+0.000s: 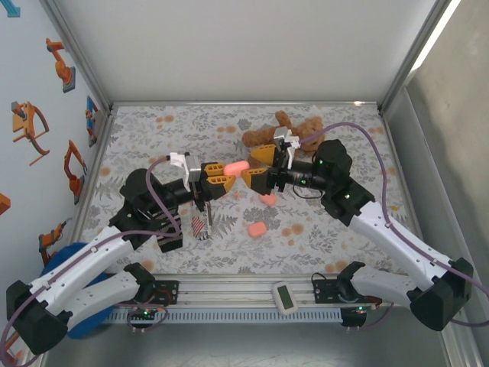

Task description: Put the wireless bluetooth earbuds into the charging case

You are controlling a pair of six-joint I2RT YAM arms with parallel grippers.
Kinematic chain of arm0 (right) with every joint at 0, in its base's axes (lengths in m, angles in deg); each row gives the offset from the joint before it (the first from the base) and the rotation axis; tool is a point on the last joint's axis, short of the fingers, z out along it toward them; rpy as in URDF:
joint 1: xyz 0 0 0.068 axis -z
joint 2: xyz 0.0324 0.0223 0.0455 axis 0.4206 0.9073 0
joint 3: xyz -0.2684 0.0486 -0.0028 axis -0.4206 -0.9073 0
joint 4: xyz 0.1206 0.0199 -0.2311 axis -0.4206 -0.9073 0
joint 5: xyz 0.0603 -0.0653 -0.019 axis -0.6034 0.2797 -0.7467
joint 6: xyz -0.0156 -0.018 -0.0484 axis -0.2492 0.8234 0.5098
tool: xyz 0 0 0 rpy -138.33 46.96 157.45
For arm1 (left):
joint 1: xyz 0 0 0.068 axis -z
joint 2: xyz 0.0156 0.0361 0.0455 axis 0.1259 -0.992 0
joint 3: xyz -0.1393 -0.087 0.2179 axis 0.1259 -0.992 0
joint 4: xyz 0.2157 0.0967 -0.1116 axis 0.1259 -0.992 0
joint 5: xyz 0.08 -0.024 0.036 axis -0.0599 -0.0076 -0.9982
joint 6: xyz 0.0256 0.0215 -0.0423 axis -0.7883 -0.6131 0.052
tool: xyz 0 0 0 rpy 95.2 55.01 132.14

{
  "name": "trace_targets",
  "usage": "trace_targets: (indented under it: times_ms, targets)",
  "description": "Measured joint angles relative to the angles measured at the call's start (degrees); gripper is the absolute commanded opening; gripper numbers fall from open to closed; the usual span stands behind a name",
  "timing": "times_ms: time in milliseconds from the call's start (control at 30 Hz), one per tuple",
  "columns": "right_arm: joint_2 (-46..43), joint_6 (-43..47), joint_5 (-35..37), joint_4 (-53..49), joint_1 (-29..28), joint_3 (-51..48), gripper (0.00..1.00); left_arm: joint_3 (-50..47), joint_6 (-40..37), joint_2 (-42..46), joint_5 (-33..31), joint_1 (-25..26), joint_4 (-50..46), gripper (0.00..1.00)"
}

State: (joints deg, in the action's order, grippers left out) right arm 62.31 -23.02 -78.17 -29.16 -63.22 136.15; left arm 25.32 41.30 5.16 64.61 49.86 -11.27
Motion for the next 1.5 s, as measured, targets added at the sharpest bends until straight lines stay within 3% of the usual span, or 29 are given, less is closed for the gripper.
trace_targets:
  times_ms: [1500]
  targets:
    - [5.79, -5.01, 2.97, -0.55, 4.09, 8.0, 0.84, 0.57, -1.18, -0.52, 0.15, -0.55, -3.52, 0.0]
